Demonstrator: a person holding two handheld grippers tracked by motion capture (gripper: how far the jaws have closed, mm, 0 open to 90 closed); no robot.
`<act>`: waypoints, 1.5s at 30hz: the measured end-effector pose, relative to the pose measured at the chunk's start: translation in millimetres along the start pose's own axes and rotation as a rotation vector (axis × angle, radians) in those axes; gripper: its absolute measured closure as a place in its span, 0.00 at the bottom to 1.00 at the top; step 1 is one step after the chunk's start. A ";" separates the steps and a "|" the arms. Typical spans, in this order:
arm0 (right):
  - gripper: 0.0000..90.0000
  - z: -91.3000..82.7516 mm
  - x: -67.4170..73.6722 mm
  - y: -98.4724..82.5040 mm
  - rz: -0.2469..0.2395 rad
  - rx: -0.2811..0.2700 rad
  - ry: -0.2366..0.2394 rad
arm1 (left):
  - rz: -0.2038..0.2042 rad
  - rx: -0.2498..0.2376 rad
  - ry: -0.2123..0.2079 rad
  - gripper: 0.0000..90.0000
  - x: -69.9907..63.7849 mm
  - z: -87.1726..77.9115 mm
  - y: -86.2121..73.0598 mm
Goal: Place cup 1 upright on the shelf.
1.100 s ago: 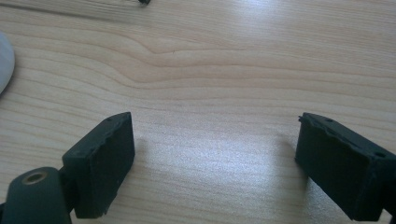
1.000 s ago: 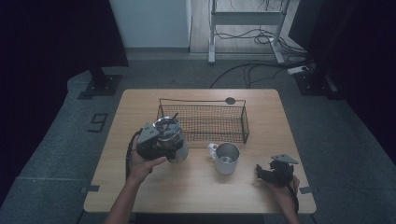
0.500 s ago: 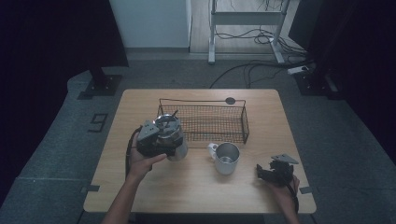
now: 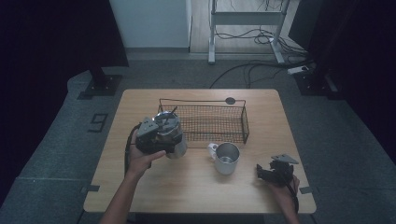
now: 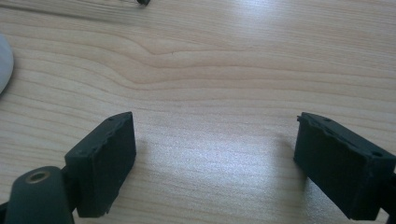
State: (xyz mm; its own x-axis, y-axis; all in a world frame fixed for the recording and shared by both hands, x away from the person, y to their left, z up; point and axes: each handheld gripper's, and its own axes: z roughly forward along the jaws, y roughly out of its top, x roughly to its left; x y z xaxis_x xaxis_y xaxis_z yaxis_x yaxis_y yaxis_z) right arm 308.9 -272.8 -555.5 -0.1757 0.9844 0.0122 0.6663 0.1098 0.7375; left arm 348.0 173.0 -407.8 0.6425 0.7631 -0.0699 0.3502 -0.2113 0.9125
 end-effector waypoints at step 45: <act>0.14 -0.1 -0.2 0.1 -0.001 0.002 0.000 | 0.021 -0.014 0.011 0.05 2.8 3.6 28.3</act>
State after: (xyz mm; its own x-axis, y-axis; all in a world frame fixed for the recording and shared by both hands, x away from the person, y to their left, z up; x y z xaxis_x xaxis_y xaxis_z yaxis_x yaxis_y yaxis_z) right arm 308.9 -272.9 -555.3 -0.1767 0.9842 0.0116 0.6674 0.1111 0.7364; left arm 362.2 166.9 -383.6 0.6423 0.7650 -0.0464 0.3272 -0.2189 0.9193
